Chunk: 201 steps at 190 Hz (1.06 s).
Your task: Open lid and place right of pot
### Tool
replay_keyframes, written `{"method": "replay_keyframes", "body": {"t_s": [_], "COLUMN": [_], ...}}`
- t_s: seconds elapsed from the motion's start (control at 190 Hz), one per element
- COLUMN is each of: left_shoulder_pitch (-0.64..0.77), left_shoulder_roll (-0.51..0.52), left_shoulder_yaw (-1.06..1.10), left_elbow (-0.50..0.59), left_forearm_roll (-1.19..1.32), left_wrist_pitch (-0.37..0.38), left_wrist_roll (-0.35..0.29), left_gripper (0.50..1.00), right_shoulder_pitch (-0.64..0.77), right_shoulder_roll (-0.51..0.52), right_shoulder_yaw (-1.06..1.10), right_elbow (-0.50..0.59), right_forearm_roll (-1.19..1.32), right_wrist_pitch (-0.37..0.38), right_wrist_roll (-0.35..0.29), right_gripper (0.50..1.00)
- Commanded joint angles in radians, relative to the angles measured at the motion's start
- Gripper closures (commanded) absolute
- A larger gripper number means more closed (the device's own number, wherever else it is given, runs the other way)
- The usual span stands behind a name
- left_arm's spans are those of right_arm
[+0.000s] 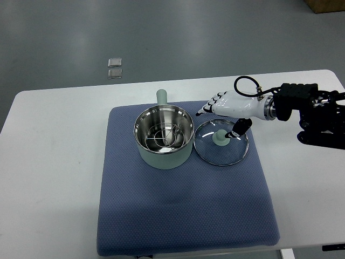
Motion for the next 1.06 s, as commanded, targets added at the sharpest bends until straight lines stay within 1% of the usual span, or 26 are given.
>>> {"method": "replay_keyframes", "body": {"t_s": [0.0, 0.047, 0.1, 0.105, 0.126, 0.189, 0.242, 0.247, 0.258, 0.321, 0.368, 0.374, 0.416, 0.447, 0.5, 0.505, 0.579, 0.637, 0.642, 0.694, 0.747, 0.752, 0.779, 0.91, 1.052], "left_shoulder_pitch": [0.001, 0.001, 0.001, 0.001, -0.001, 0.001, 0.001, -0.001, 0.001, -0.001, -0.001, -0.001, -0.001, -0.001, -0.001, -0.001, -0.001, 0.001, 0.001, -0.001, -0.001, 0.001, 0.001, -0.001, 0.001], "left_shoulder_roll": [0.0, 0.0, 0.0, 0.0, 0.0, 0.0, 0.0, 0.0, 0.0, 0.0, 0.0, 0.0, 0.0, 0.0, 0.0, 0.0, 0.0, 0.0, 0.0, 0.0, 0.0, 0.0, 0.0, 0.0, 0.0], "left_shoulder_yaw": [0.0, 0.0, 0.0, 0.0, -0.001, 0.0, 0.0, 0.0, 0.0, -0.001, -0.001, 0.0, 0.0, -0.001, -0.001, 0.0, 0.0, 0.0, -0.001, 0.0, 0.0, 0.0, 0.0, 0.0, 0.0], "left_elbow": [0.0, 0.0, 0.0, 0.0, 0.0, 0.0, 0.0, 0.0, 0.0, 0.0, 0.0, 0.0, 0.0, 0.0, 0.0, 0.0, 0.0, 0.0, 0.0, 0.0, 0.0, 0.0, 0.0, 0.0, 0.0], "left_forearm_roll": [0.0, 0.0, 0.0, 0.0, 0.0, 0.0, 0.0, 0.0, 0.0, 0.0, 0.0, 0.0, 0.0, 0.0, 0.0, 0.0, 0.0, 0.0, 0.0, 0.0, 0.0, 0.0, 0.0, 0.0, 0.0], "left_wrist_pitch": [0.0, 0.0, 0.0, 0.0, 0.0, 0.0, 0.0, 0.0, 0.0, 0.0, 0.0, 0.0, 0.0, 0.0, 0.0, 0.0, 0.0, 0.0, 0.0, 0.0, 0.0, 0.0, 0.0, 0.0, 0.0], "left_wrist_roll": [0.0, 0.0, 0.0, 0.0, 0.0, 0.0, 0.0, 0.0, 0.0, 0.0, 0.0, 0.0, 0.0, 0.0, 0.0, 0.0, 0.0, 0.0, 0.0, 0.0, 0.0, 0.0, 0.0, 0.0, 0.0], "left_gripper": [0.5, 0.5, 0.5, 0.5, 0.5, 0.5, 0.5, 0.5, 0.5, 0.5, 0.5, 0.5, 0.5, 0.5, 0.5, 0.5, 0.5, 0.5, 0.5, 0.5, 0.5, 0.5, 0.5, 0.5, 0.5], "right_shoulder_pitch": [-0.004, -0.022, -0.022, -0.06, -0.081, -0.151, -0.151, -0.22, -0.237, -0.318, -0.318, -0.39, -0.455, -0.495, -0.495, -0.549, -0.617, -0.625, -0.668, -0.7, -0.7, -0.737, -0.759, -0.805, -0.822], "right_shoulder_roll": [-0.034, -0.054, -0.054, -0.06, -0.06, -0.057, -0.057, -0.046, -0.043, -0.02, -0.02, 0.019, 0.058, 0.087, 0.087, 0.131, 0.188, 0.196, 0.229, 0.263, 0.264, 0.294, 0.314, 0.377, 0.391], "right_shoulder_yaw": [0.077, 0.133, 0.133, 0.2, 0.242, 0.36, 0.36, 0.458, 0.48, 0.613, 0.614, 0.724, 0.807, 0.863, 0.864, 0.952, 1.061, 1.075, 1.141, 1.205, 1.206, 1.269, 1.305, 1.402, 1.443], "right_elbow": [-0.006, -0.02, -0.02, -0.035, -0.042, -0.06, -0.06, -0.075, -0.077, -0.08, -0.08, -0.08, -0.085, -0.091, -0.091, -0.104, -0.125, -0.128, -0.143, -0.155, -0.155, -0.16, -0.164, -0.189, -0.191], "right_forearm_roll": [0.034, 0.089, 0.089, 0.168, 0.21, 0.326, 0.327, 0.427, 0.451, 0.57, 0.571, 0.669, 0.736, 0.776, 0.776, 0.828, 0.902, 0.911, 0.952, 0.977, 0.977, 0.982, 0.982, 0.977, 0.969], "right_wrist_pitch": [0.021, 0.05, 0.05, 0.074, 0.083, 0.093, 0.093, 0.087, 0.087, 0.067, 0.067, 0.033, 0.004, -0.018, -0.018, -0.051, -0.079, -0.081, -0.084, -0.084, -0.084, -0.084, -0.082, -0.075, -0.081], "right_wrist_roll": [0.008, 0.015, 0.015, 0.016, 0.016, 0.016, 0.016, 0.015, 0.015, 0.016, 0.016, 0.016, 0.016, 0.016, 0.016, 0.016, 0.016, 0.016, 0.016, 0.016, 0.016, 0.018, 0.018, 0.016, 0.019], "right_gripper": [0.603, 0.603, 0.603, 0.603, 0.605, 0.605, 0.605, 0.605, 0.605, 0.607, 0.607, 0.607, 0.607, 0.607, 0.607, 0.607, 0.605, 0.605, 0.603, 0.603, 0.603, 0.591, 0.572, 0.57, 0.57]}}
